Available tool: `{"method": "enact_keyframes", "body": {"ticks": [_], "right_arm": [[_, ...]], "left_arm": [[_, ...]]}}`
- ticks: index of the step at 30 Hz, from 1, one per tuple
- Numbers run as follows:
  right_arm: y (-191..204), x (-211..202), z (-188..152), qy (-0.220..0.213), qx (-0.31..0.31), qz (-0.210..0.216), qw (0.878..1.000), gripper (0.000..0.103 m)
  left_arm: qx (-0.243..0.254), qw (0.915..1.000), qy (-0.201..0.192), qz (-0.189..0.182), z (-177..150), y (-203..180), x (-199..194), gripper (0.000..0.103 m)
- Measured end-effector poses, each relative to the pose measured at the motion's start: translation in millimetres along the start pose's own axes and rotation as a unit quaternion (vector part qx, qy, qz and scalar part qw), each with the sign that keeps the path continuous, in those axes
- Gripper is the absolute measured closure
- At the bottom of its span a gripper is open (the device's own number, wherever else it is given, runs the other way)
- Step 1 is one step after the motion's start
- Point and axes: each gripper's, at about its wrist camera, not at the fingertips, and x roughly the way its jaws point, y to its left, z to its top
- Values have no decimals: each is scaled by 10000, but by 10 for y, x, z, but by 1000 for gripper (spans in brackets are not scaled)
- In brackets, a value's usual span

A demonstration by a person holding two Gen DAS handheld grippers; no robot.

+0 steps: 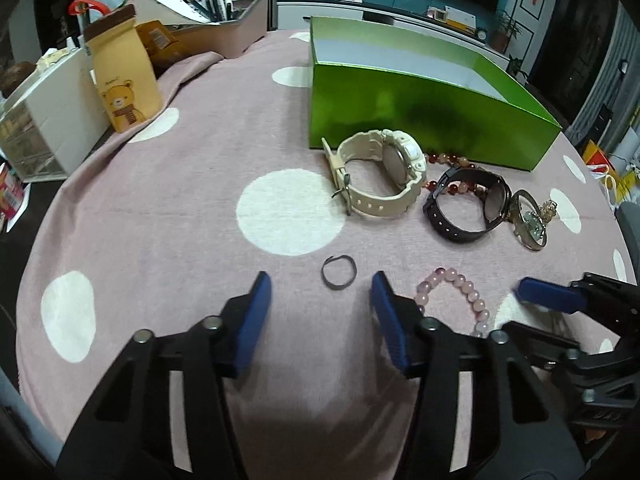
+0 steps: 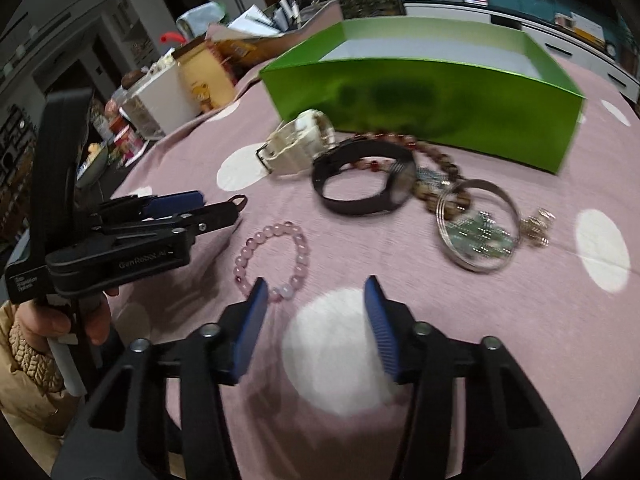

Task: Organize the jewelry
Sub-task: 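Grasp the small dark ring with the left tool while the right tool grasps the pink bead bracelet, then carry the ring and bracelet into the green box and open both tools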

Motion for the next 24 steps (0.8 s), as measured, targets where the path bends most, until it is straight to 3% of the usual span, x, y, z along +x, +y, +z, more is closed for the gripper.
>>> {"method": "enact_keyframes", "body": {"ticks": [7, 9, 11, 13, 24], "right_arm": [[288, 205, 76, 3, -737, -593, 9955, 79], [337, 244, 74, -8, -940, -775, 9926, 91], [347, 257, 69, -23, -1003, -818, 9916, 96], [311, 248, 65, -46, -923, -768, 9928, 96], [72, -147, 150, -482, -472, -622, 9958, 96]], "left_arm": [[242, 9996, -164, -53, 7, -42, 34, 66], [394, 9989, -243, 12, -13, -98, 42, 70], [491, 9983, -310, 30, -24, -129, 39, 79], [515, 9980, -357, 6, -39, -139, 31, 84], [221, 9985, -431, -263, 24, -82, -137, 85]]}}
